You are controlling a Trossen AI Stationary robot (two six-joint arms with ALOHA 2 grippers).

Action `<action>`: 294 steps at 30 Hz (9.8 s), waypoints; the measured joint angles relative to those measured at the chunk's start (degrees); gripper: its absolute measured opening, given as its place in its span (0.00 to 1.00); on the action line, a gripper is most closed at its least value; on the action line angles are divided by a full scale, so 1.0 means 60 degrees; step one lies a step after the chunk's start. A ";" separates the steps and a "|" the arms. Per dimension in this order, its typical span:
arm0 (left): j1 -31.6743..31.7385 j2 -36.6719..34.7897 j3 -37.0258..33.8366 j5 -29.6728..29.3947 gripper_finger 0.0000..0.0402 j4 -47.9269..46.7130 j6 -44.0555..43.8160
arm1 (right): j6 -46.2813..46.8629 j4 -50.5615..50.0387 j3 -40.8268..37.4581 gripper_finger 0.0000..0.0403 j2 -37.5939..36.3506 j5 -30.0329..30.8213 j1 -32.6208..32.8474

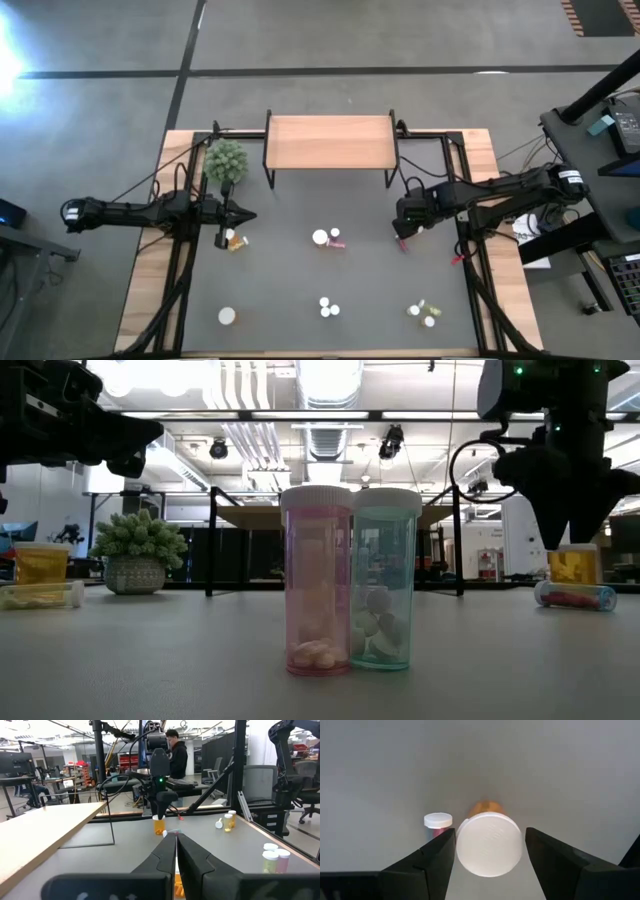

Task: Pick and place medicine bottles onto shelf by color
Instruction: Put the large orange pill bottle on the shelf, then put the small blue pill bottle on the shelf

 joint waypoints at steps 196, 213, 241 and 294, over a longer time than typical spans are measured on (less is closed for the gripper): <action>0.0000 0.0000 -0.0004 0.0000 0.00 0.0004 0.0002 | 0.1918 -0.1587 0.2369 0.73 0.1610 -0.0006 0.0717; 0.0000 0.0000 0.0000 0.0003 0.00 0.0004 0.0000 | 0.0674 -0.0087 0.0775 0.70 0.1548 -0.0946 0.0714; 0.0000 0.0000 0.0000 0.0003 0.00 0.0004 0.0003 | -0.0400 0.3396 -0.1251 0.63 0.1555 -0.1004 0.0710; 0.0000 0.0000 0.0000 0.0003 0.00 0.0003 0.0000 | -0.3368 0.4033 0.1458 0.24 0.1172 0.0035 0.0220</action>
